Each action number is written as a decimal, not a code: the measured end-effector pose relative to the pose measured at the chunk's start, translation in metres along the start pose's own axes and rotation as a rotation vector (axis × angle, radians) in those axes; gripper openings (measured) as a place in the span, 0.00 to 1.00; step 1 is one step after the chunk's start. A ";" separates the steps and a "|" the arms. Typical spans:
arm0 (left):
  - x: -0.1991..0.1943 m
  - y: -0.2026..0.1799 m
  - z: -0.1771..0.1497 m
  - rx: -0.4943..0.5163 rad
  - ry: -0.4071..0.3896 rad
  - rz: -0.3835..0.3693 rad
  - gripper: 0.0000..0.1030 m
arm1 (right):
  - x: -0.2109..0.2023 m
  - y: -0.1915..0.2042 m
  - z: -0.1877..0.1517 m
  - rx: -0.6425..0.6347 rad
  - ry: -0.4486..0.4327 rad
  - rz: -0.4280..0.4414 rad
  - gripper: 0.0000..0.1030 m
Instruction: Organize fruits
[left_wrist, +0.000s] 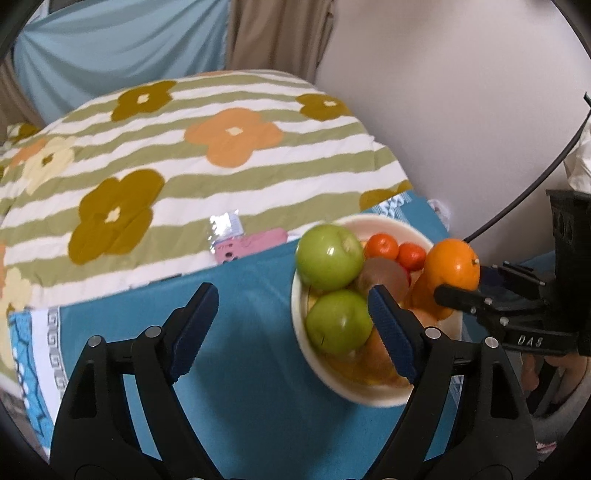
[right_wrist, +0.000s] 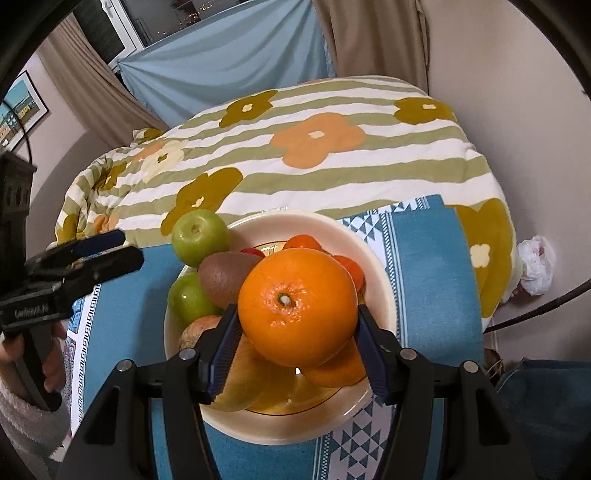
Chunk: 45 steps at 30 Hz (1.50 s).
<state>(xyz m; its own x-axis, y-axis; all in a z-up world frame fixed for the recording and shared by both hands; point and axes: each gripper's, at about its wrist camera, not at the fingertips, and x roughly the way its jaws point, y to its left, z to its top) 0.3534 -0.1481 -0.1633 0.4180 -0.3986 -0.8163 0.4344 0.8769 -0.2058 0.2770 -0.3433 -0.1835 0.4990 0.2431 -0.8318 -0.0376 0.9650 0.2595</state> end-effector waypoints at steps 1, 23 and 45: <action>-0.001 0.000 -0.004 -0.006 0.005 0.007 0.86 | 0.000 0.001 -0.001 -0.007 -0.003 0.002 0.55; -0.050 0.003 -0.053 -0.108 -0.031 0.097 0.86 | -0.022 0.015 -0.006 -0.121 -0.069 0.033 0.91; -0.253 -0.017 -0.135 -0.110 -0.305 0.332 0.98 | -0.170 0.114 -0.067 -0.129 -0.279 -0.081 0.91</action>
<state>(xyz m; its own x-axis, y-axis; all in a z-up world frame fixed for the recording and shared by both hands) 0.1323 -0.0260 -0.0262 0.7429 -0.1376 -0.6551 0.1572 0.9871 -0.0290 0.1303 -0.2679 -0.0455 0.7221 0.1463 -0.6761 -0.0890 0.9889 0.1189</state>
